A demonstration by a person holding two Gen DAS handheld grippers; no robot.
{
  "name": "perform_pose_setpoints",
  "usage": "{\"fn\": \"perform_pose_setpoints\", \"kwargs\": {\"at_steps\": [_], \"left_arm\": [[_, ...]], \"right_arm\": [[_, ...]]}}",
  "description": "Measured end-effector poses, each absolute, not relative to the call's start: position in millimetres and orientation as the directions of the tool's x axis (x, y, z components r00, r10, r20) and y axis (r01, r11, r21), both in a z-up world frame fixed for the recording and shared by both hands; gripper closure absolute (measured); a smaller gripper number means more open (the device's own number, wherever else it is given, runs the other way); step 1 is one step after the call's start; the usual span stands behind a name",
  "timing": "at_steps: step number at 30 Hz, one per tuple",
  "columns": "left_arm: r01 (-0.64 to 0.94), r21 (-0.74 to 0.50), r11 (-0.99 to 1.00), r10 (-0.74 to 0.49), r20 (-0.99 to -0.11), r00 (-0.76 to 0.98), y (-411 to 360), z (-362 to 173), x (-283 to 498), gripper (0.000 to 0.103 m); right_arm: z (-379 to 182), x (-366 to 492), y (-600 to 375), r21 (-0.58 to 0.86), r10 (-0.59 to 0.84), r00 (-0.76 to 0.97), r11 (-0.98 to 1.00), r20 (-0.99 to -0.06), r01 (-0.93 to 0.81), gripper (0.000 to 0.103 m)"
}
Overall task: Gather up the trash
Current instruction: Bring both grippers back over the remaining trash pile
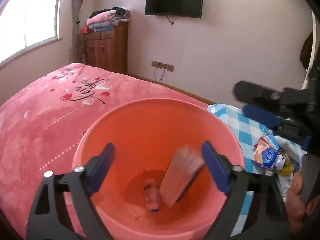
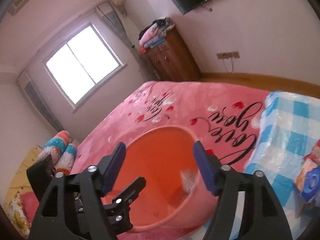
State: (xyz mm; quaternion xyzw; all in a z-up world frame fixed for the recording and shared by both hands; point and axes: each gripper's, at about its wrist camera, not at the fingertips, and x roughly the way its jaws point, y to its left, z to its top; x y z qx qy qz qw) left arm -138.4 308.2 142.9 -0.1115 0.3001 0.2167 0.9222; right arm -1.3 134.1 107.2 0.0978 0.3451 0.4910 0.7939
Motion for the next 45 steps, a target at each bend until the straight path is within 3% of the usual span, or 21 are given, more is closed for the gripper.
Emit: {"fn": "perform_pose_setpoints", "kwargs": {"at_steps": [4,13,22,33,37,45], "left_arm": [[-0.456,-0.105,0.884,0.321,-0.574,0.754,301,144,-144,0.01],[-0.408,-0.125,0.904,0.31,-0.465,0.829,256,157,-167,0.006],[-0.343,-0.133,0.93,0.26,-0.424,0.868,204,141,-177,0.006],[-0.291,-0.036,0.956,0.237,-0.488,0.84,155,122,-165,0.006],[-0.268,-0.058,0.962,0.19,-0.567,0.802,148,110,-154,0.006],[-0.219,-0.067,0.974,0.133,-0.61,0.781,125,92,-140,0.006]], "right_arm": [[112,-14,100,0.471,0.836,0.368,0.537,-0.406,-0.699,0.013],[86,-47,26,0.376,0.758,0.517,0.648,-0.398,-0.662,0.008],[65,-72,-34,0.249,0.667,0.653,0.742,-0.359,-0.622,0.008],[53,-75,-79,0.199,0.603,0.724,0.796,-0.334,-0.571,0.007],[51,-72,-95,0.211,0.591,0.735,0.806,-0.333,-0.553,0.006],[46,-56,-126,0.249,0.562,0.75,0.827,-0.349,-0.504,0.006]]}}
